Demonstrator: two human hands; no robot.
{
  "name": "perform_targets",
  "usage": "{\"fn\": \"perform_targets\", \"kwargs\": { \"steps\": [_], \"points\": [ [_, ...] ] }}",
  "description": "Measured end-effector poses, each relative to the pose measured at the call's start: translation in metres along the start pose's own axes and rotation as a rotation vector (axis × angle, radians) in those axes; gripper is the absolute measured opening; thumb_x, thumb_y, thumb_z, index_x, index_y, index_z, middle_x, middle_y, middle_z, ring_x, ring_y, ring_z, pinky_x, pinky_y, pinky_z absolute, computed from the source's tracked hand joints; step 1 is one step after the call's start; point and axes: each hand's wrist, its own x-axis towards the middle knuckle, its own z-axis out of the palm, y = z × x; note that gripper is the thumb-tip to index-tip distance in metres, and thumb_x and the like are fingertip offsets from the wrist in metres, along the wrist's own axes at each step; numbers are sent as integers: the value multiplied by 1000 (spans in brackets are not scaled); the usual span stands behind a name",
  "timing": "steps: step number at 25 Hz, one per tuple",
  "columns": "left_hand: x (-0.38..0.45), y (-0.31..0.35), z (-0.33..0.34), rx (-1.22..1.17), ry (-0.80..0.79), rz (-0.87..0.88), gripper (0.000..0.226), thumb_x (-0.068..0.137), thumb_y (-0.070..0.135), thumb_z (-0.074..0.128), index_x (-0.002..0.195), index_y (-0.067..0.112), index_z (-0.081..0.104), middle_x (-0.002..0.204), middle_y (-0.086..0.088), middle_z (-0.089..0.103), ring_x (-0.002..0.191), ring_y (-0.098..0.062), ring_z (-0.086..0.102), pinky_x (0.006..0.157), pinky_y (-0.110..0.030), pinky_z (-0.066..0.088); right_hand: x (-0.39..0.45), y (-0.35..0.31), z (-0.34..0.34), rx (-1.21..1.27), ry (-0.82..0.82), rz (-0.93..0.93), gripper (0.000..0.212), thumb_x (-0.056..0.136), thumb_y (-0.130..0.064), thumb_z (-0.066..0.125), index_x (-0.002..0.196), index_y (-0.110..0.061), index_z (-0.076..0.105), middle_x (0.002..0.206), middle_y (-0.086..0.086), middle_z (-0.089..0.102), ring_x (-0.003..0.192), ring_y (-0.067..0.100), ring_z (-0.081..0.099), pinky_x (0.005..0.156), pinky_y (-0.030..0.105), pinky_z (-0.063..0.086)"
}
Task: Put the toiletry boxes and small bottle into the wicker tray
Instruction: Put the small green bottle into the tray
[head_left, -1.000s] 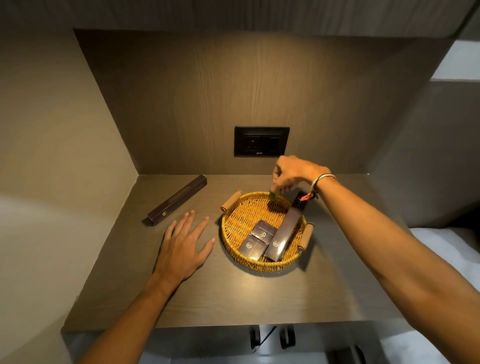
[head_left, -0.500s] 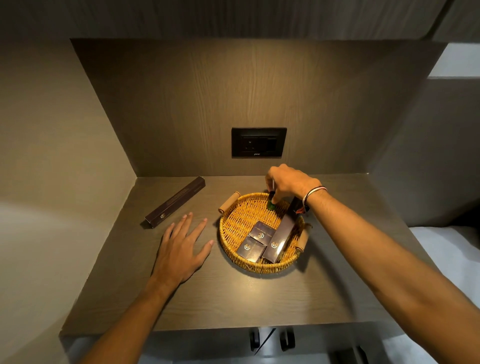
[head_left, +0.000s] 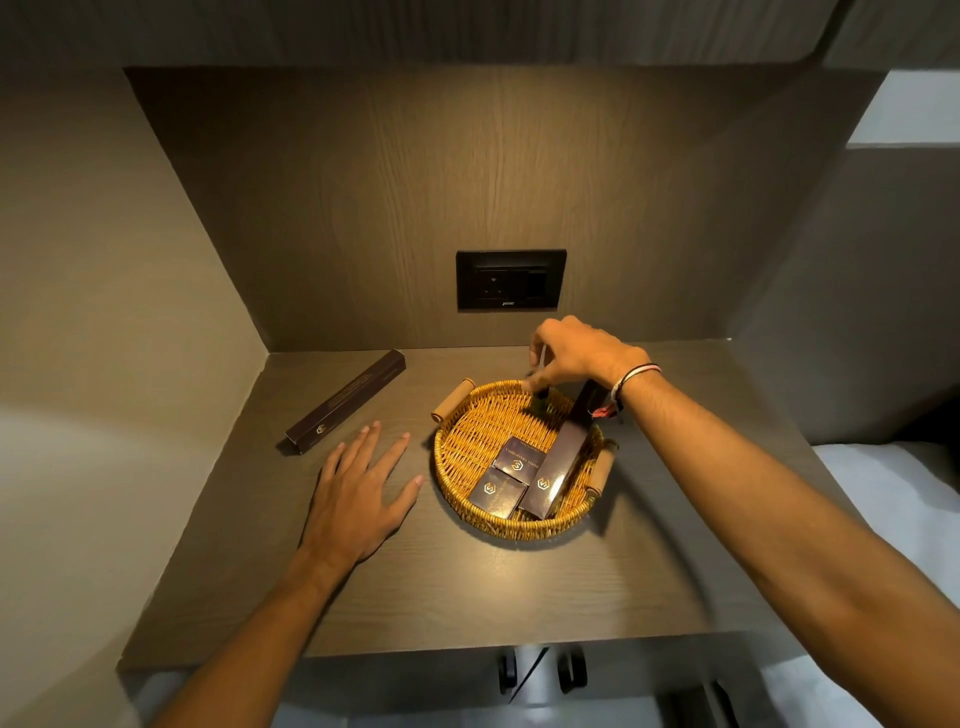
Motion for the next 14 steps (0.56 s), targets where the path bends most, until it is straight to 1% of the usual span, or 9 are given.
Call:
{"fn": "perform_targets", "kwargs": {
  "steps": [1, 3, 5, 7, 9, 10, 12, 14],
  "points": [
    [0, 0, 0, -1, 1, 2, 70, 91, 67, 30, 152, 33, 34, 162, -9, 29, 151, -21, 23, 121, -46, 18, -5, 3, -3, 41, 74, -30, 39, 83, -47, 74, 106, -18, 62, 104, 3, 63, 97, 23, 62, 78, 39, 55],
    [0, -1, 0, -1, 2, 6, 71, 91, 67, 30, 152, 32, 34, 162, -10, 30, 150, -21, 24, 121, -46, 19, -14, 13, -8, 87, 300, -79, 40, 95, -47, 58, 117, -14, 62, 114, 9, 65, 104, 25, 62, 83, 41, 53],
    [1, -1, 1, 10, 6, 12, 71, 91, 67, 30, 151, 31, 35, 161, -10, 31, 150, -21, 25, 121, -46, 19, -23, 30, -8, 114, 497, -70, 39, 102, -38, 46, 128, -12, 59, 125, 13, 63, 115, 29, 59, 93, 47, 49],
    [1, -2, 2, 17, 9, 14, 71, 91, 67, 30, 151, 31, 36, 161, -11, 33, 149, -22, 27, 120, -46, 19, -35, 51, -1, 143, 599, -13, 39, 105, -29, 40, 137, -13, 54, 136, 13, 58, 126, 30, 52, 104, 52, 42],
    [0, -1, 2, 17, 14, 16, 71, 91, 67, 30, 151, 30, 37, 160, -11, 33, 149, -22, 28, 120, -47, 20, -51, 75, 19, 152, 639, 46, 40, 105, -21, 38, 143, -13, 49, 145, 12, 52, 134, 29, 47, 111, 50, 34],
    [-1, -1, 1, 20, 17, 16, 71, 90, 67, 30, 151, 30, 37, 160, -10, 34, 149, -22, 28, 120, -47, 20, -60, 85, 34, 147, 627, 82, 42, 104, -19, 38, 146, -14, 46, 150, 11, 48, 139, 29, 42, 114, 48, 29],
    [0, 0, 0, 19, 15, 20, 70, 91, 66, 31, 151, 30, 37, 160, -11, 34, 149, -23, 28, 119, -46, 20, -77, 104, 68, 106, 532, 176, 48, 104, -22, 38, 152, -17, 36, 160, 10, 34, 149, 26, 28, 120, 46, 18],
    [-1, 2, -2, 26, 13, 22, 69, 92, 64, 32, 151, 29, 37, 160, -11, 34, 149, -23, 27, 119, -46, 19, -93, 113, 102, -8, 396, 234, 54, 105, -35, 33, 156, -20, 26, 166, 10, 20, 153, 25, 15, 123, 46, 10]
  ]
}}
